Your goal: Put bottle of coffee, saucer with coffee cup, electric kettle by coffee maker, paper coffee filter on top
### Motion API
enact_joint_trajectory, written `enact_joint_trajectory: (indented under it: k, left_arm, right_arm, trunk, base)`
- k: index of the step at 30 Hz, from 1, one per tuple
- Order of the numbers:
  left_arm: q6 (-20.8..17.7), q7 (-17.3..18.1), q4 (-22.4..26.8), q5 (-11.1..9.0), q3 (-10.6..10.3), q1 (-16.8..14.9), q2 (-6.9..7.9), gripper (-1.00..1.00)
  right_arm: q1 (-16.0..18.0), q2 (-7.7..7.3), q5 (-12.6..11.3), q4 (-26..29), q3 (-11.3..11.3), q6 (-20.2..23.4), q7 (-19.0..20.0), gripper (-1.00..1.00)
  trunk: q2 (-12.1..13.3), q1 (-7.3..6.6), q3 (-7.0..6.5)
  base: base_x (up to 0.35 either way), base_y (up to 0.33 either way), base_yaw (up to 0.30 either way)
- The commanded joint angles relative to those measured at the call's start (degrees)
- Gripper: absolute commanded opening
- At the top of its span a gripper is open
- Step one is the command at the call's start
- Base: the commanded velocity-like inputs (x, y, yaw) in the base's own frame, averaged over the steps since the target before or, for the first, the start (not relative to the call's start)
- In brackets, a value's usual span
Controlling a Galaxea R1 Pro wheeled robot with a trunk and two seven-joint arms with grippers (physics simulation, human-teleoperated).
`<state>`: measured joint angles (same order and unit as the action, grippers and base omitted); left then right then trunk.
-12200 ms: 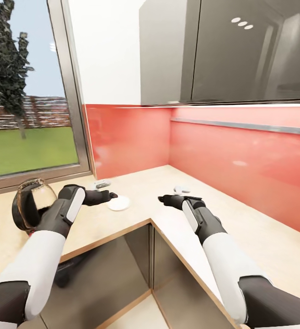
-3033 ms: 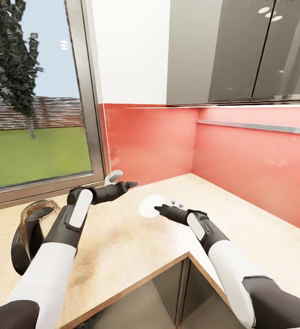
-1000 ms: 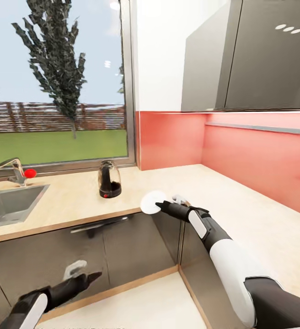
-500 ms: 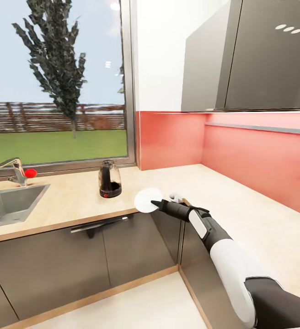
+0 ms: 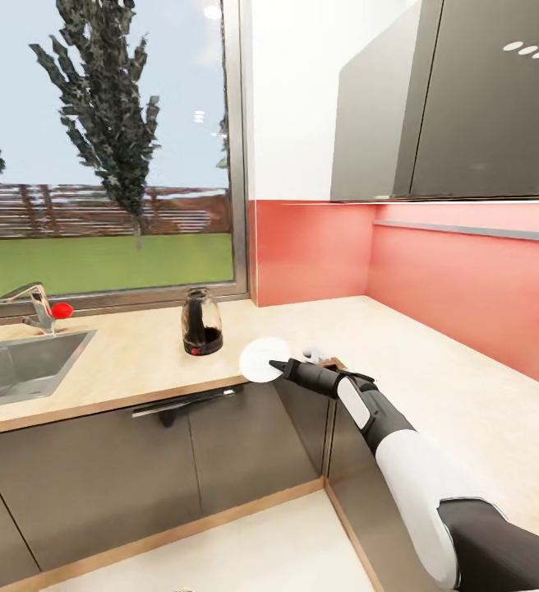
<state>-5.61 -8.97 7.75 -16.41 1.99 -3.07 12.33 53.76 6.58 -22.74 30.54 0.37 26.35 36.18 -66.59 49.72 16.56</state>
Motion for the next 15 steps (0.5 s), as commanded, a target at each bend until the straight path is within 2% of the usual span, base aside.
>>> enact_joint_trajectory:
  k: [1, 11, 15]
  left_arm:
    - [-0.32, -0.76, 0.09, -0.18, 0.16, 0.00, -0.27, 1.00]
    - [-0.29, -1.15, 0.13, -0.20, 0.06, 0.00, -0.81, 1.00]
    - [-0.28, -1.17, 0.14, -0.09, 0.01, 0.00, -1.59, 1.00]
  right_arm:
    - [0.03, 0.00, -0.55, 0.05, 0.01, 0.46, -0.06, -1.00]
    - [0.03, 0.01, -0.58, 0.02, -0.01, 0.54, -0.06, -1.00]
    - [0.03, 0.15, -0.57, 0.04, 0.08, 0.69, -0.17, -1.00]
  trunk:
    - [-0.05, 0.00, 0.07]
    - [-0.05, 0.00, 0.07]
    - [-0.05, 0.00, 0.07]
  base:
    - [0.000, 0.000, 0.267]
    - [0.000, 0.000, 0.275]
    - [0.000, 0.000, 0.278]
